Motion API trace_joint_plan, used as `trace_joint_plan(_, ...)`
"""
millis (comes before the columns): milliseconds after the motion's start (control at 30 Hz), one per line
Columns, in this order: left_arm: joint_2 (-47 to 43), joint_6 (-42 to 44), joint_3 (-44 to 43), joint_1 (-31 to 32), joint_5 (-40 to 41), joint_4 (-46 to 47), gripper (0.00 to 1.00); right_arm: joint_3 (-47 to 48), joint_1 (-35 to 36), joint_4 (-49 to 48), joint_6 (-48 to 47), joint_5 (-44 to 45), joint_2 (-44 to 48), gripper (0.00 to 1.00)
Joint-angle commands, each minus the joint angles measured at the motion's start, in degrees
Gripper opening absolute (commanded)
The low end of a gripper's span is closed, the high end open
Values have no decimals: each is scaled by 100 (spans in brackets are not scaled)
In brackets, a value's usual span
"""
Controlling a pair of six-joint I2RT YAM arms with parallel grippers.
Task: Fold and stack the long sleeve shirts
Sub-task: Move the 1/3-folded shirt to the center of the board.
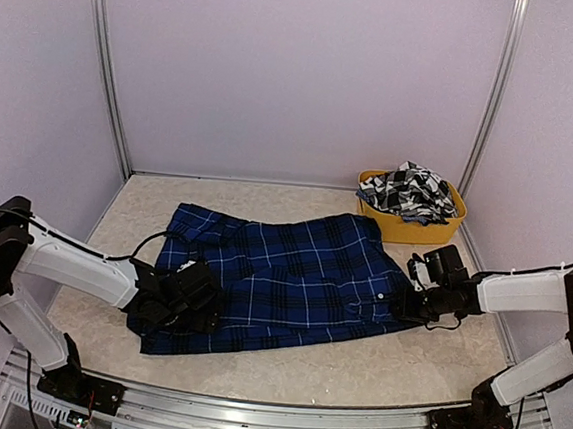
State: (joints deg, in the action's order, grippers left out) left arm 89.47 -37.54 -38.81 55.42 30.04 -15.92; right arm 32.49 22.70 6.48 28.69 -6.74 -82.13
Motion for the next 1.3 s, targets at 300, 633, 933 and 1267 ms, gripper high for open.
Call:
trace_joint_plan(300,-275,-328,434,454,-425,-315,99,-1057,847,2105,1826,600,2622,35)
trace_joint_plan(633,-972,-298,356,527,-60,-184,99,-195,1560,2370,1780,1438,2803,39)
trace_joint_plan(933,-1226,193,47,108,-252,263,99,1055,1395,1701,489,1778,402,41)
trace_joint_plan(1267,-999,376,431,-916,-1303,1198,99,1023,1071,1357,240,1168,-787,39)
